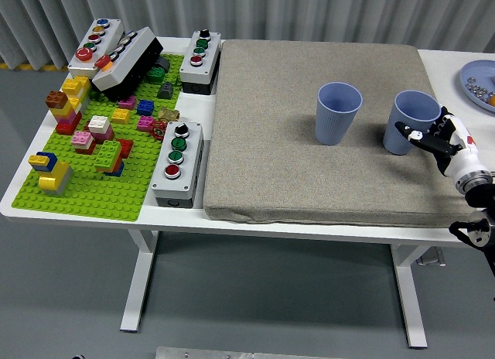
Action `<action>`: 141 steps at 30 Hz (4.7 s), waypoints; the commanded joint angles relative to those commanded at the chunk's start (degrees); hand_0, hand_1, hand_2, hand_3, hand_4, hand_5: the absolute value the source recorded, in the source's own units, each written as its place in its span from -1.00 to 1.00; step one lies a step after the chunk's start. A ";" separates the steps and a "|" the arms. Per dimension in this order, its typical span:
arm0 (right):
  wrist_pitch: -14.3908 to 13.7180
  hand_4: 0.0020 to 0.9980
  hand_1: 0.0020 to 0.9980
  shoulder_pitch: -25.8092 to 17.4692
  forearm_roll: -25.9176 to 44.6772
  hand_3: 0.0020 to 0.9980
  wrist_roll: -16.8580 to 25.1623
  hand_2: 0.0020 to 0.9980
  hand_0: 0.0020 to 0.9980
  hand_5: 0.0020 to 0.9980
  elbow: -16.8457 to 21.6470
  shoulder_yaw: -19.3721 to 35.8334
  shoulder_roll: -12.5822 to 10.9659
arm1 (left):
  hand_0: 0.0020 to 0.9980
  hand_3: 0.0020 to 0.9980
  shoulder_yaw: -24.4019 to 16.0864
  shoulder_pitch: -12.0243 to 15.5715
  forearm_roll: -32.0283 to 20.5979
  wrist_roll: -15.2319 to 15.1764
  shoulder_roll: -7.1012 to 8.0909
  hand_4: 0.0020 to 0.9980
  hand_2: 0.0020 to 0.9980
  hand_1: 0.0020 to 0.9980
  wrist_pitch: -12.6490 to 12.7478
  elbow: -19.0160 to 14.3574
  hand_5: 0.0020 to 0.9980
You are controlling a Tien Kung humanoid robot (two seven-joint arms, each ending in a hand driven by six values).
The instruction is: Pick cup pour cup place
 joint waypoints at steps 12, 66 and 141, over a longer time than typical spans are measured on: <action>1.56 0.58 0.89 -0.11 -1.11 0.97 -1.24 1.00 0.90 -0.76 0.41 0.81 -0.32 | 0.62 0.50 -0.05 -0.03 -0.04 -0.01 -0.01 0.06 0.62 0.52 -0.05 0.00 1.00; -1.43 0.64 0.88 -7.04 -6.57 0.96 -10.39 1.00 0.92 -0.60 24.26 13.36 -14.65 | 0.62 0.49 -2.32 0.46 0.70 -0.05 0.51 0.05 0.62 0.52 0.10 0.00 1.00; -10.49 0.70 0.60 4.00 2.97 0.60 -9.44 0.61 0.83 0.79 20.15 15.46 -7.98 | 0.61 0.50 -5.49 0.78 2.44 0.32 -1.03 0.05 0.65 0.52 1.32 0.00 1.00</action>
